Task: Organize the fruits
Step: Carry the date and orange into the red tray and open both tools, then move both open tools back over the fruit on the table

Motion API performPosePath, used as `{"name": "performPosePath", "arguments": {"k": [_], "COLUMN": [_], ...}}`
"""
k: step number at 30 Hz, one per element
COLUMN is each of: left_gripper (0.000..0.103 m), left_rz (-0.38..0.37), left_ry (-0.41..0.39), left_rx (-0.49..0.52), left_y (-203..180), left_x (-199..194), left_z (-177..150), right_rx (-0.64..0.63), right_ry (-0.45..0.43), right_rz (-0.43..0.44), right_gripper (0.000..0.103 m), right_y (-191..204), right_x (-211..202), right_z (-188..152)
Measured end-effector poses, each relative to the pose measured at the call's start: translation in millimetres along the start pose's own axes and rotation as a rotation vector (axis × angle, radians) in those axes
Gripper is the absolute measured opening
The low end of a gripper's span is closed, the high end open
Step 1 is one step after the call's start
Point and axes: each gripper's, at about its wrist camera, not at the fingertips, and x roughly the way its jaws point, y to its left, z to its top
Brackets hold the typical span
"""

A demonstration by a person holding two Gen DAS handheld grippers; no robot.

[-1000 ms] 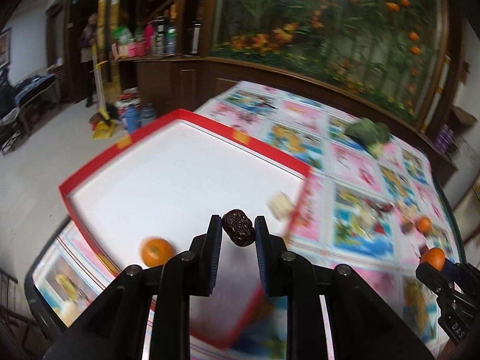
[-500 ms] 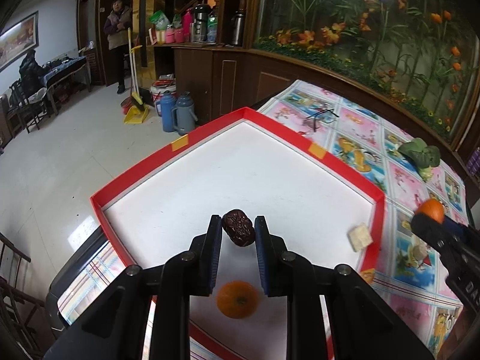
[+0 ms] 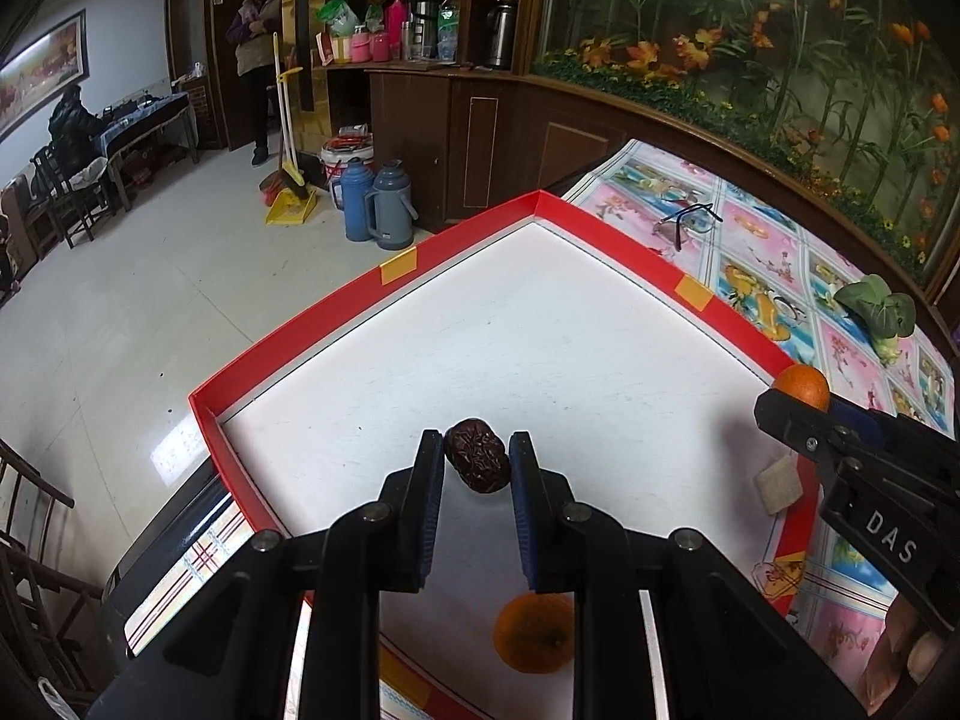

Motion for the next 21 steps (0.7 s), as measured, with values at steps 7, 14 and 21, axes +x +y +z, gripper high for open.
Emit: {"name": "performPosePath", "arguments": {"k": [7, 14, 21], "left_gripper": [0.021, 0.023, 0.070], "left_rz": [0.013, 0.021, 0.045], "left_ry": [0.012, 0.006, -0.022], "left_rx": [0.000, -0.004, -0.067], "left_y": [1, 1, 9], "left_x": [2, -1, -16], "left_z": [-1, -2, -5], "right_rx": [0.018, 0.027, 0.062], "right_ry": [0.048, 0.073, 0.025], "right_rz": [0.015, 0.024, 0.025], "right_gripper": [0.035, 0.037, 0.075], "right_y": [-3, -2, -8], "right_x": [13, 20, -1], "right_z": [0, 1, -1]}}
